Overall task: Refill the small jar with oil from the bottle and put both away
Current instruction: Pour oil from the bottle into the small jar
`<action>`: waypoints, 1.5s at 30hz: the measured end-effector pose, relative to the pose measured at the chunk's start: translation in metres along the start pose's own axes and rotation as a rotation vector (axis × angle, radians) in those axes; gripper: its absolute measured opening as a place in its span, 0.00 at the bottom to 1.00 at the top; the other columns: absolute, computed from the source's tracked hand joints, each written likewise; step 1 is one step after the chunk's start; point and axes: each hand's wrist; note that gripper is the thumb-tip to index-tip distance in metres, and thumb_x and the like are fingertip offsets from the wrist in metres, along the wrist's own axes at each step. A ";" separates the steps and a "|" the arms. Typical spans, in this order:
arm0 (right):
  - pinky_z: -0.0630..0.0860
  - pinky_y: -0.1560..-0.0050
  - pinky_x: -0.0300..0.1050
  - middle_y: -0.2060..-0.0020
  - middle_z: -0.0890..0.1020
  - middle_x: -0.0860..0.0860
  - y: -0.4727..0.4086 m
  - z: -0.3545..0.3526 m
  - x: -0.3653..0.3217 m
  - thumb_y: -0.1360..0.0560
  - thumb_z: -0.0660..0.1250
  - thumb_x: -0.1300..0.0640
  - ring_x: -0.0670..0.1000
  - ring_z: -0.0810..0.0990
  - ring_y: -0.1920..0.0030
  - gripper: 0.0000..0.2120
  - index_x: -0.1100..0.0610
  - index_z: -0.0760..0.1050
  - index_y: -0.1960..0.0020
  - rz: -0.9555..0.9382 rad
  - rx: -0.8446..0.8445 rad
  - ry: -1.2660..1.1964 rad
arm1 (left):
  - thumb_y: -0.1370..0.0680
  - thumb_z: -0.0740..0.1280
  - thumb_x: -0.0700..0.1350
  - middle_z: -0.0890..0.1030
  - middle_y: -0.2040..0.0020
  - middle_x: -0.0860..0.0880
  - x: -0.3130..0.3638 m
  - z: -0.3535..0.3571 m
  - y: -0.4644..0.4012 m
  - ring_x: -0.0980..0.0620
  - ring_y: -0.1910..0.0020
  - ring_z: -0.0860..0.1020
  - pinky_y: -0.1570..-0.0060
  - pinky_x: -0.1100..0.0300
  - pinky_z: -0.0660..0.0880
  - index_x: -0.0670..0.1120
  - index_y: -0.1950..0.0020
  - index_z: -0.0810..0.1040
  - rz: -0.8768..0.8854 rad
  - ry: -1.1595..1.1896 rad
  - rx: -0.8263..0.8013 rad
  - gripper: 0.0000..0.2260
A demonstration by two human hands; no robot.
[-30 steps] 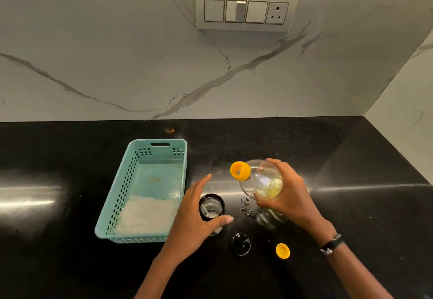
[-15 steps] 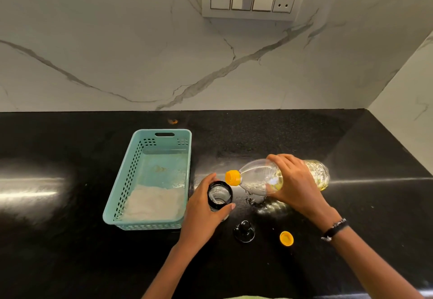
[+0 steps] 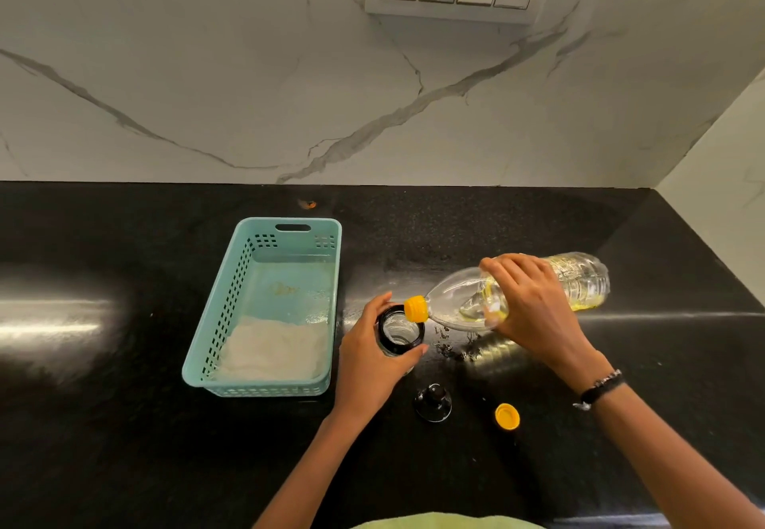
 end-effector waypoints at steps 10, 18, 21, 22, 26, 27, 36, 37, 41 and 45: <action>0.65 0.39 0.50 0.47 0.81 0.56 -0.005 -0.001 0.005 0.42 0.81 0.58 0.58 0.78 0.45 0.33 0.61 0.75 0.39 -0.036 0.068 0.040 | 0.38 0.80 0.52 0.78 0.43 0.61 -0.001 0.002 -0.002 0.61 0.42 0.77 0.40 0.64 0.74 0.53 0.33 0.71 0.001 0.006 0.010 0.36; 0.65 0.39 0.51 0.46 0.81 0.57 -0.007 -0.004 0.009 0.43 0.79 0.62 0.58 0.78 0.44 0.34 0.61 0.74 0.38 -0.053 0.077 0.057 | 0.39 0.81 0.52 0.78 0.44 0.61 -0.003 0.003 -0.002 0.62 0.43 0.77 0.41 0.65 0.74 0.53 0.34 0.71 -0.005 0.014 0.019 0.36; 0.65 0.39 0.52 0.46 0.81 0.57 -0.007 -0.006 0.009 0.44 0.79 0.64 0.58 0.78 0.44 0.34 0.61 0.75 0.38 -0.057 0.081 0.061 | 0.39 0.81 0.53 0.79 0.43 0.60 -0.003 0.004 -0.002 0.61 0.43 0.77 0.40 0.61 0.75 0.53 0.34 0.72 -0.005 0.008 0.020 0.36; 0.65 0.39 0.52 0.46 0.81 0.57 -0.007 -0.007 0.008 0.44 0.79 0.64 0.58 0.78 0.44 0.34 0.61 0.74 0.39 -0.058 0.083 0.062 | 0.39 0.81 0.53 0.79 0.43 0.60 -0.004 0.004 -0.002 0.61 0.43 0.77 0.40 0.60 0.76 0.53 0.34 0.72 -0.006 0.008 0.021 0.36; 0.64 0.39 0.52 0.46 0.81 0.56 -0.008 -0.007 0.007 0.43 0.79 0.65 0.58 0.78 0.43 0.34 0.60 0.74 0.39 -0.074 0.086 0.070 | 0.39 0.81 0.53 0.78 0.43 0.60 -0.003 0.004 -0.003 0.62 0.43 0.77 0.41 0.60 0.76 0.53 0.35 0.72 -0.004 0.003 0.025 0.36; 0.64 0.39 0.52 0.46 0.81 0.56 -0.008 -0.008 0.008 0.43 0.79 0.64 0.58 0.78 0.43 0.33 0.60 0.74 0.39 -0.077 0.086 0.073 | 0.39 0.81 0.53 0.78 0.43 0.60 -0.003 0.004 -0.003 0.63 0.43 0.77 0.41 0.60 0.76 0.52 0.35 0.72 -0.003 0.005 0.025 0.35; 0.64 0.39 0.53 0.46 0.81 0.56 -0.009 -0.010 0.006 0.42 0.79 0.63 0.58 0.78 0.44 0.33 0.59 0.74 0.39 -0.093 0.100 0.092 | 0.39 0.81 0.52 0.79 0.45 0.61 -0.005 0.004 -0.003 0.63 0.44 0.77 0.43 0.63 0.76 0.54 0.35 0.72 -0.004 0.012 0.018 0.35; 0.64 0.39 0.53 0.46 0.81 0.56 -0.009 -0.010 0.006 0.42 0.80 0.63 0.58 0.78 0.44 0.33 0.59 0.74 0.39 -0.093 0.100 0.092 | 0.39 0.81 0.52 0.78 0.45 0.61 -0.005 0.004 -0.003 0.63 0.44 0.77 0.43 0.63 0.76 0.54 0.35 0.72 -0.004 0.012 0.018 0.35; 0.64 0.38 0.53 0.46 0.81 0.56 -0.010 -0.010 0.006 0.42 0.80 0.62 0.58 0.78 0.44 0.34 0.59 0.73 0.39 -0.094 0.096 0.094 | 0.39 0.81 0.52 0.78 0.45 0.62 -0.005 0.004 -0.003 0.63 0.44 0.77 0.42 0.63 0.76 0.54 0.36 0.72 0.004 0.010 0.021 0.35; 0.63 0.39 0.52 0.46 0.81 0.56 -0.010 -0.011 0.007 0.43 0.80 0.62 0.58 0.78 0.44 0.34 0.59 0.73 0.39 -0.096 0.106 0.099 | 0.39 0.81 0.53 0.78 0.44 0.61 -0.005 0.004 -0.003 0.62 0.44 0.77 0.42 0.62 0.76 0.53 0.35 0.72 0.007 0.009 0.024 0.35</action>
Point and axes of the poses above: each hand's wrist, its own y-axis away from the middle knuckle, its own z-axis out of the palm, x = y × z
